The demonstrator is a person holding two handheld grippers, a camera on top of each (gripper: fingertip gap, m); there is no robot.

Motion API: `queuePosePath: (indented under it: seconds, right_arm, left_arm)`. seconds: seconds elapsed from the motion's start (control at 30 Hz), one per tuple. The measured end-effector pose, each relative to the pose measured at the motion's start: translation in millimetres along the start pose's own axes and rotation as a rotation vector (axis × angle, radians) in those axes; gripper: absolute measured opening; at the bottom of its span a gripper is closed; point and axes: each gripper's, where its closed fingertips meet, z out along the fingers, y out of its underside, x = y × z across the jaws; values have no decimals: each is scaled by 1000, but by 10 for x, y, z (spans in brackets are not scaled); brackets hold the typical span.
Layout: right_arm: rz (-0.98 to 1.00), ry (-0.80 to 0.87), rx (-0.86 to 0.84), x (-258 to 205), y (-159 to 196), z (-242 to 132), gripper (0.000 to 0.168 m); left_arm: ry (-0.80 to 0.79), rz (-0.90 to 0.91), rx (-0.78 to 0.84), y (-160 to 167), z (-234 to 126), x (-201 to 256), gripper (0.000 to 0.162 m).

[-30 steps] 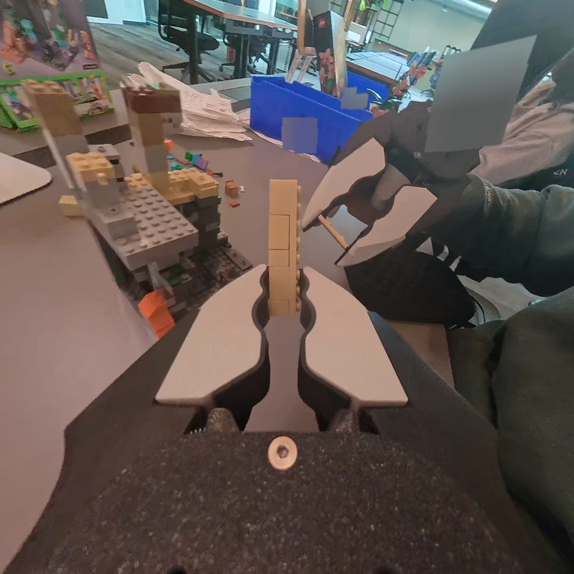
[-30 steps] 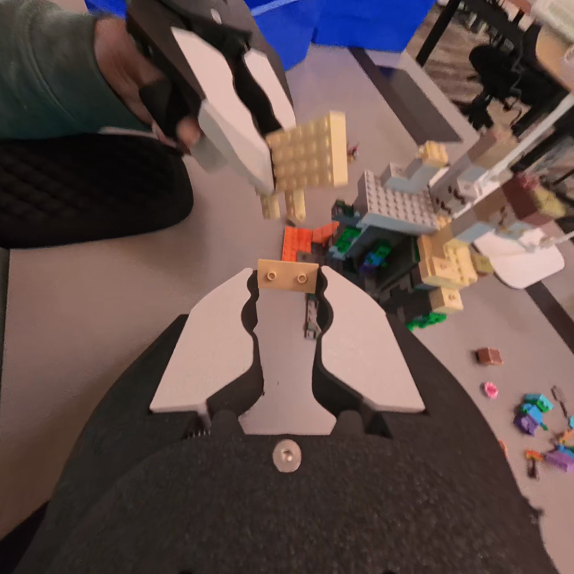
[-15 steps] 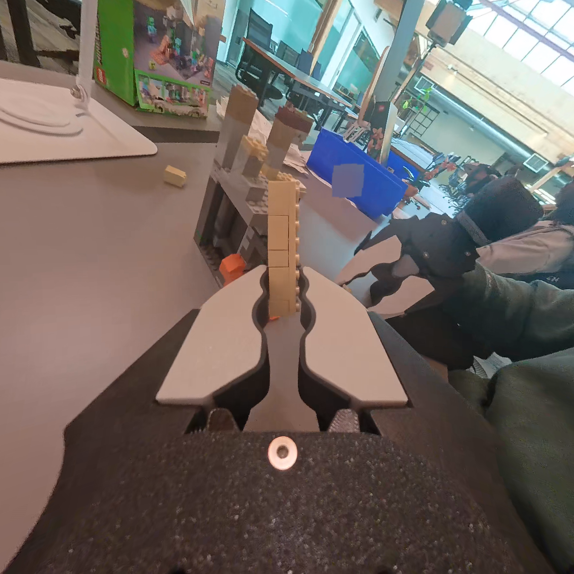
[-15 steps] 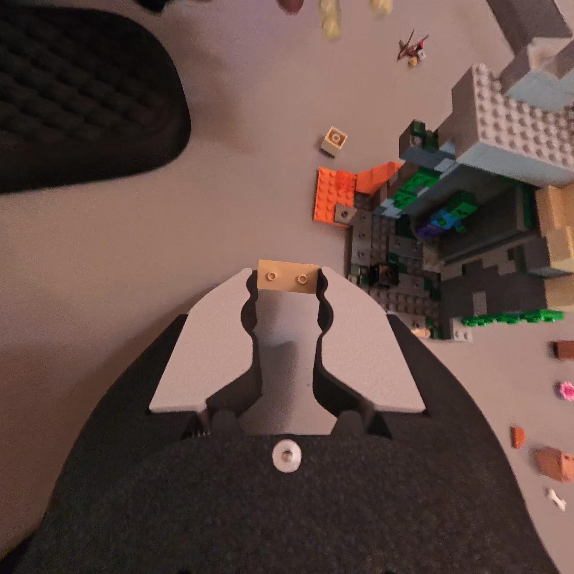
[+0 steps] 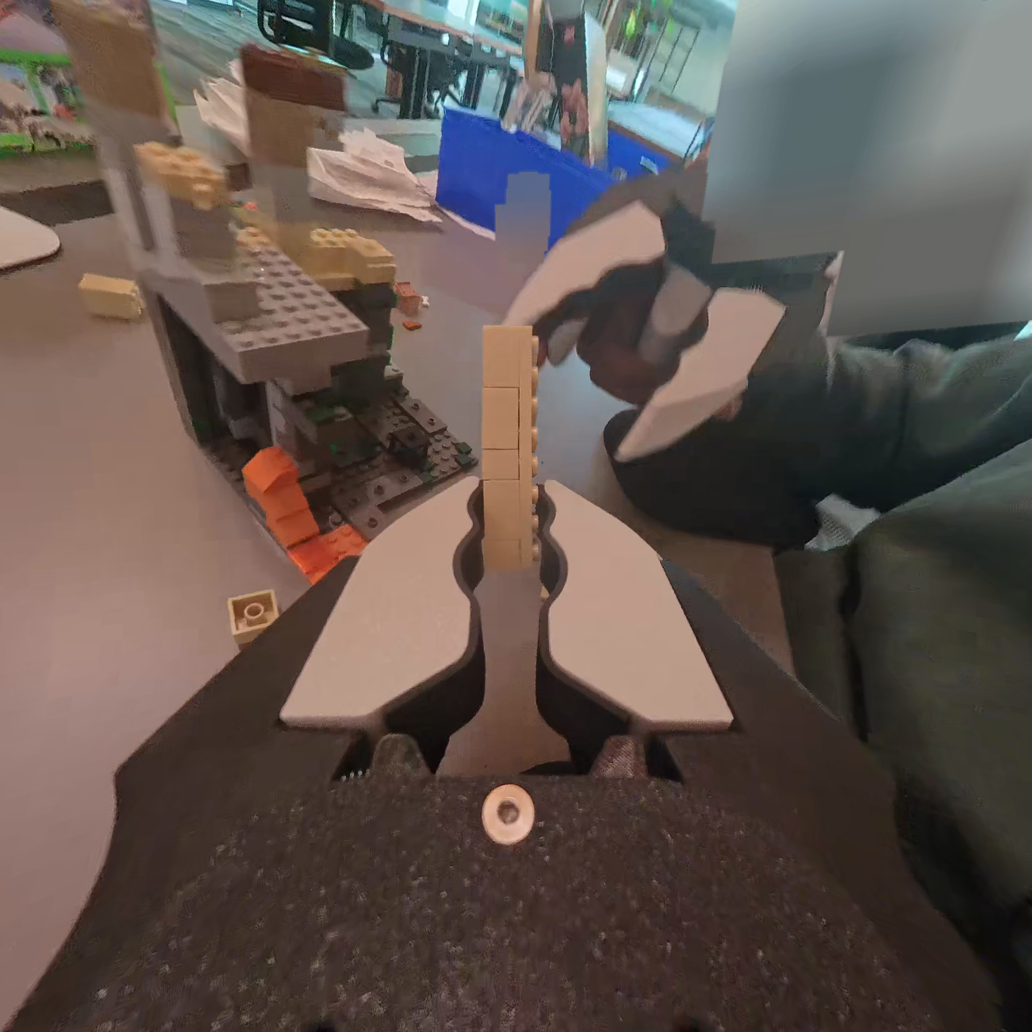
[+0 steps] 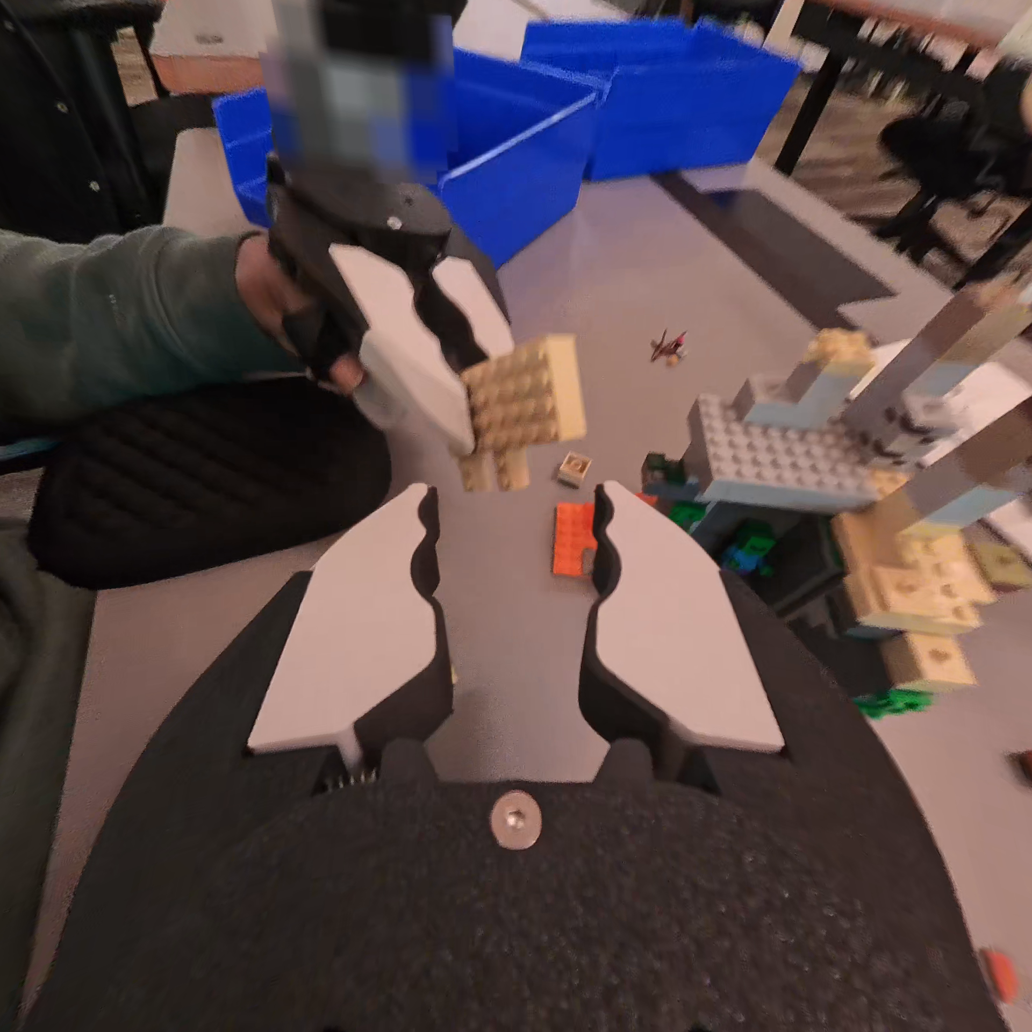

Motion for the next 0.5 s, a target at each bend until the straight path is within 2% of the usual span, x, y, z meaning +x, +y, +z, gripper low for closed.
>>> queuePosePath:
  seconds: [0.1, 0.2, 0.3, 0.4, 0.5]
  right_arm:
    - [-101, 43, 11, 6, -68, -10, 48]
    - [-101, 1, 7, -72, -52, 2, 47]
    - [-141, -45, 19, -163, -21, -34, 33]
    - [-217, -8, 52, -195, -40, -79, 22]
    - [-356, 77, 75, -183, -43, -138, 20]
  left_arm:
    - [-68, 182, -70, 43, 79, 107, 16]
    - [-134, 365, -115, 57, 132, 190, 16]
    - [-185, 459, -153, 81, 153, 205, 15]
    - [-161, 384, -100, 34, 143, 222, 19]
    - [-35, 160, -57, 18, 88, 266, 37]
